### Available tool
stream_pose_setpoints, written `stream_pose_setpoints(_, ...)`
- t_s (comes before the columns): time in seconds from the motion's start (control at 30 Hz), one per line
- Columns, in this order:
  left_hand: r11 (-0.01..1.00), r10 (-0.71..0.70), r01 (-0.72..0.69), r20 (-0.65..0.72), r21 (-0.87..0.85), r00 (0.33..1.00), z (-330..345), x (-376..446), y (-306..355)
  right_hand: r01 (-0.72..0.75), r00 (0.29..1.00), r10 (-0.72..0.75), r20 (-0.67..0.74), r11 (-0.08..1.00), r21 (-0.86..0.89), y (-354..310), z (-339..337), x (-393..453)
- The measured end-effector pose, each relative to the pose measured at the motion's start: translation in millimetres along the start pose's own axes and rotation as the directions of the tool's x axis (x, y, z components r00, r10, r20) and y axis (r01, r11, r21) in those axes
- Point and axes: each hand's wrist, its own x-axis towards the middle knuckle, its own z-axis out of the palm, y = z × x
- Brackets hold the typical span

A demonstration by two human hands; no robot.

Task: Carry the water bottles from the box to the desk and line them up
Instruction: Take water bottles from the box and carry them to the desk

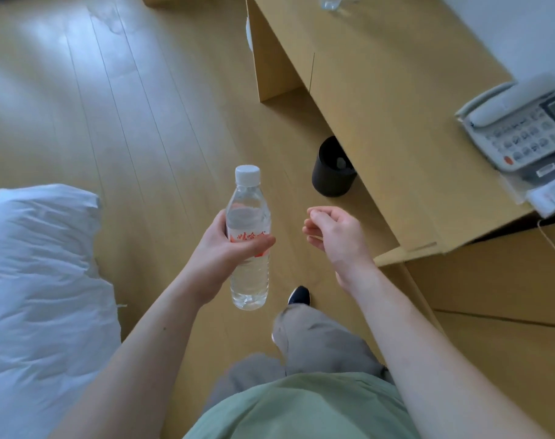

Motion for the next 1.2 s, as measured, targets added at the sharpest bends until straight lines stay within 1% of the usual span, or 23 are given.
stream_pose_setpoints(0.1,1.000,0.007,-0.007,0.006,0.018,1.000,10,30,27,0.024,1.000,-0.024,-0.005,1.000,0.011,-31,-3,29)
stream_pose_setpoints(0.23,0.999,0.019,-0.020,0.014,0.042,1.000,21,65,52,0.031,0.998,-0.026,-0.050,0.995,0.098,-57,-10,58)
stream_pose_setpoints(0.43,0.997,0.003,-0.009,0.077,0.080,0.997,33,108,76,-0.006,0.995,0.018,-0.099,0.992,0.126,-69,-18,92)
stream_pose_setpoints(0.6,0.995,-0.013,0.002,0.120,0.095,0.993,39,152,94,-0.008,0.989,0.027,-0.148,0.992,0.125,-84,-21,122)
stream_pose_setpoints(0.77,0.990,-0.017,-0.012,0.196,0.144,0.981,41,212,124,-0.004,0.969,0.047,-0.242,0.985,0.173,-111,-21,164)
stream_pose_setpoints(1.0,0.979,-0.019,-0.040,0.289,0.198,0.957,36,298,174,-0.022,0.935,0.100,-0.340,0.974,0.227,-153,2,228)
stream_pose_setpoints(1.2,0.970,0.004,-0.085,0.337,0.228,0.941,36,356,207,0.015,0.905,0.098,-0.414,0.965,0.261,-187,15,265)
